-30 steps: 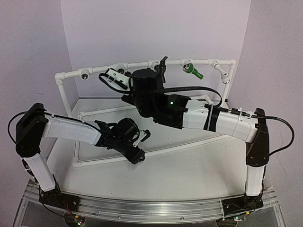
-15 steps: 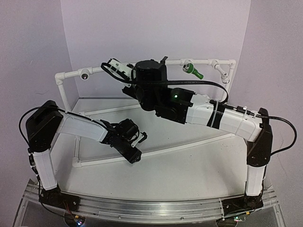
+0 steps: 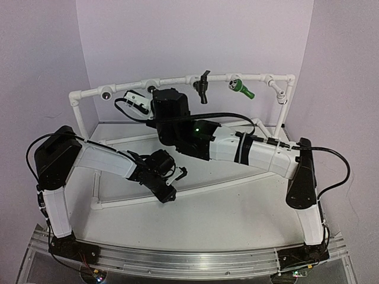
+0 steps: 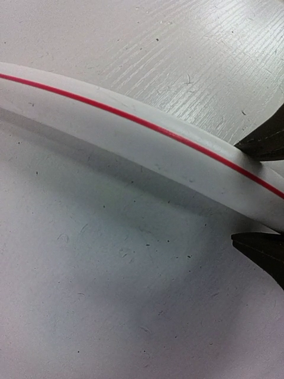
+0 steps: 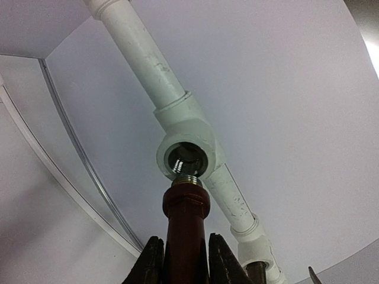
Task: Install the water faucets
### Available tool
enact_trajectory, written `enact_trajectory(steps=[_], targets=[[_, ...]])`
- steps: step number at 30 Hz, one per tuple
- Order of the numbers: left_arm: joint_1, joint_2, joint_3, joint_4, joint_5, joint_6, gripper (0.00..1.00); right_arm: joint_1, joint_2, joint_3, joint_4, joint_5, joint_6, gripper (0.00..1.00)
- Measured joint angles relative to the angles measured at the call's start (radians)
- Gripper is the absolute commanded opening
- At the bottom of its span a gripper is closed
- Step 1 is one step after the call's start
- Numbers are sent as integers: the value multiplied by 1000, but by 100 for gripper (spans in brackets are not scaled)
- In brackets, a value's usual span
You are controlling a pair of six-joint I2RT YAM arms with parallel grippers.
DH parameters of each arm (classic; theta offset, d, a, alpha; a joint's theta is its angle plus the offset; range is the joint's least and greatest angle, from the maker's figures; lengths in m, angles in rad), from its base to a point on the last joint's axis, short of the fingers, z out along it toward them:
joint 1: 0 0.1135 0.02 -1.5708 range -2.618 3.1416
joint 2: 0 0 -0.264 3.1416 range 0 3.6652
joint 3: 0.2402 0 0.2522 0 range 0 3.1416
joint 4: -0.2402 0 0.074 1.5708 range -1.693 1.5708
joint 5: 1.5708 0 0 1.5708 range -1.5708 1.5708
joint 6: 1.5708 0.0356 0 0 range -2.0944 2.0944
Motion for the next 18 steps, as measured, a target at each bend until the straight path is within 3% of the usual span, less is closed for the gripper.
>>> enact_trajectory(steps=[4,12,18], targets=[[0,4,0,2,6,10,14,0,32,-3,102,29,-114,0],[0,20,17,-3,9,20,5,14,49,-126,501,45,-468,0],[0,22,20,-6,15,27,2,16,70,-140,628,39,-612,0]])
